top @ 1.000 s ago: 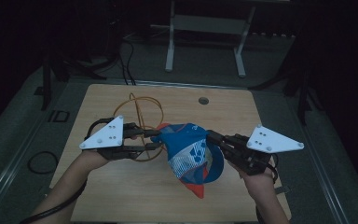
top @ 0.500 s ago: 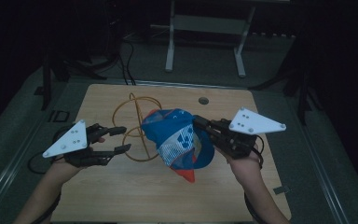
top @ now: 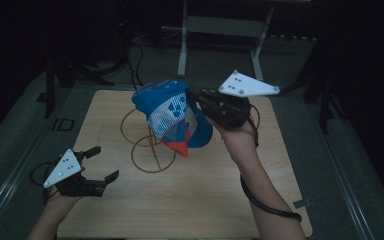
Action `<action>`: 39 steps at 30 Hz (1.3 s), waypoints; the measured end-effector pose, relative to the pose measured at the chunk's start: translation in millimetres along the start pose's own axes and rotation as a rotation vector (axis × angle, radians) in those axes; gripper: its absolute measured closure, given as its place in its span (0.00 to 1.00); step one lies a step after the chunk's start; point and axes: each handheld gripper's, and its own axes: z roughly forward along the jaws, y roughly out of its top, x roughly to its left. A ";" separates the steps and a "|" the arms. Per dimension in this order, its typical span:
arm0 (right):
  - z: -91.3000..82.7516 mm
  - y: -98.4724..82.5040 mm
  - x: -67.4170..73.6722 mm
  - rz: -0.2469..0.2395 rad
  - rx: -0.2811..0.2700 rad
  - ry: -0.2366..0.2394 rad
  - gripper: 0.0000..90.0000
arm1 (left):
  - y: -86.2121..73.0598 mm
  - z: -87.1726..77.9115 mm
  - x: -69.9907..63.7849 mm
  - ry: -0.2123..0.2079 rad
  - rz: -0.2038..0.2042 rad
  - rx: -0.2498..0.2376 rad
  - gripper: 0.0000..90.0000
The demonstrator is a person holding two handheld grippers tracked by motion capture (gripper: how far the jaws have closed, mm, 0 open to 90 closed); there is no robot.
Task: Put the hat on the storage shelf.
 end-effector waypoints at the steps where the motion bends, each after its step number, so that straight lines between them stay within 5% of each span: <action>1: 5.4 1.3 -1.2 0.004 0.005 0.001 1.00 | -6.2 0.8 -1.7 0.022 -0.011 0.006 0.02; 5: 22.9 4.4 -2.2 0.013 0.020 0.009 1.00 | -24.2 4.8 -9.4 0.106 -0.030 0.019 0.02; 7: 42.1 6.4 -0.6 0.014 0.040 0.012 1.00 | -39.3 8.5 -18.1 0.200 -0.006 0.030 0.02; 10: 63.3 6.1 3.3 0.014 0.067 0.018 1.00 | -49.7 11.6 -24.7 0.235 0.025 0.046 0.02; 17: 108.6 -2.1 23.2 0.010 0.132 0.091 1.00 | -59.4 6.5 -20.0 0.260 -0.044 -0.013 0.02; 24: 142.6 -22.4 34.7 -0.005 0.226 0.136 1.00 | -66.7 10.3 -18.0 0.245 -0.066 0.001 0.02; 32: 148.4 -39.8 29.0 0.024 0.266 0.129 1.00 | -67.9 11.2 -17.4 0.236 -0.074 0.003 0.02; 39: 136.1 -54.2 18.5 0.063 0.266 0.136 1.00 | -68.6 12.0 -15.9 0.229 -0.079 0.006 0.02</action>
